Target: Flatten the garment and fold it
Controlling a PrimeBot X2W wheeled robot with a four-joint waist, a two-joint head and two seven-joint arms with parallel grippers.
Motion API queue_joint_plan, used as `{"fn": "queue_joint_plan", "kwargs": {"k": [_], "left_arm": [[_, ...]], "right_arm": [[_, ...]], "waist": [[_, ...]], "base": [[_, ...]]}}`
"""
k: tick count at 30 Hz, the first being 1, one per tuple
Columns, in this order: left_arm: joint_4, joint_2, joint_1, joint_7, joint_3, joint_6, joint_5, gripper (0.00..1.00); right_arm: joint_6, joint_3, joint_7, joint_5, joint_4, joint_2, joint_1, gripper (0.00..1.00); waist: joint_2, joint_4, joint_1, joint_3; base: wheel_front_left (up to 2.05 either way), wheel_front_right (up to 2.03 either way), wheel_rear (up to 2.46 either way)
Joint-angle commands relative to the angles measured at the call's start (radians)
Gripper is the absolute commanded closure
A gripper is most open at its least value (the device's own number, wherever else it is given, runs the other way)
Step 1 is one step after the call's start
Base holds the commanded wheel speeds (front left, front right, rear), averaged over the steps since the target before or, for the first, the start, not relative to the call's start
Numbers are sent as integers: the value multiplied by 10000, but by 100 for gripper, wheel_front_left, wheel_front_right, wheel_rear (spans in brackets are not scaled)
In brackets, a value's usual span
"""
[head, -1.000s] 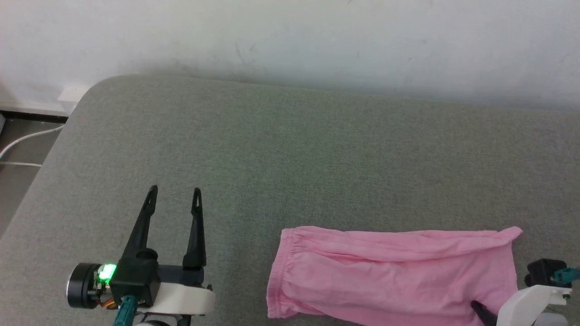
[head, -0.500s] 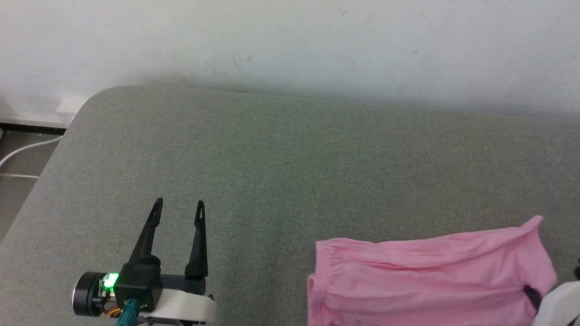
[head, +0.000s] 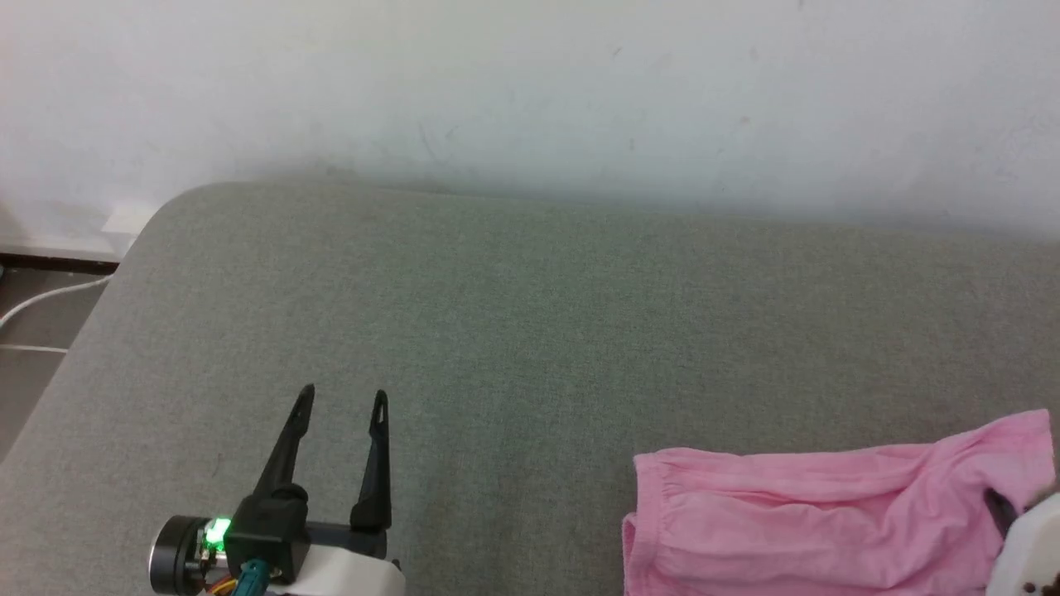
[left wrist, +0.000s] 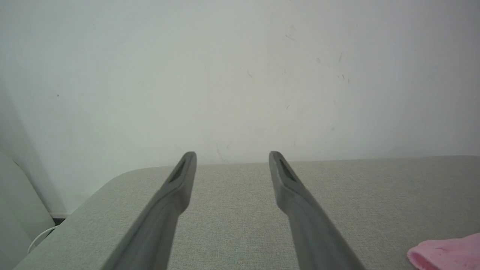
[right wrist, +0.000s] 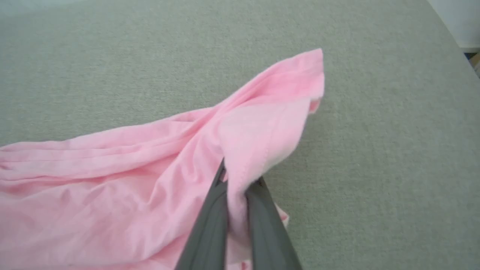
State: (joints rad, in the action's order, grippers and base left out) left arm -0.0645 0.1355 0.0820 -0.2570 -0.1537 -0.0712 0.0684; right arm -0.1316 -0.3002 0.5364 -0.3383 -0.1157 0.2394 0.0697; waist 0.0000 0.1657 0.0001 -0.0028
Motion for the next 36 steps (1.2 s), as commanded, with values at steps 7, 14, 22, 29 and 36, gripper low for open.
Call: {"fn": "queue_joint_plan", "kwargs": {"k": [7, 14, 22, 29, 36], "left_arm": [[17, -135, 197, -47, 128, 148, -110, 0], [-42, -232, 249, -47, 200, 220, -139, 0], [-33, -293, 180, -47, 281, 373, -149, 0], [67, -366, 24, -47, 262, 512, -184, 0], [186, -437, -90, -47, 258, 579, -198, 0]], "right_arm": [[9, 1476, 862, -548, 2207, -246, 439, 100], [9, 2991, 1487, -1003, 3081, -964, 267, 100], [9, 4421, 1280, -896, 1982, -1416, -185, 100], [9, 5633, 723, -342, 505, -1172, -769, 100], [9, 6855, 158, 226, -721, -698, -1309, 0]], "waist": [[0, -40, -1, -335], [0, 135, -1, -380], [0, 603, -1, -259], [0, 963, -1, -4], [0, 1073, -1, 115]], "base": [[0, 0, 0], [0, 0, 0], [0, 0, 0], [0, 0, 0], [0, 0, 0]]}}
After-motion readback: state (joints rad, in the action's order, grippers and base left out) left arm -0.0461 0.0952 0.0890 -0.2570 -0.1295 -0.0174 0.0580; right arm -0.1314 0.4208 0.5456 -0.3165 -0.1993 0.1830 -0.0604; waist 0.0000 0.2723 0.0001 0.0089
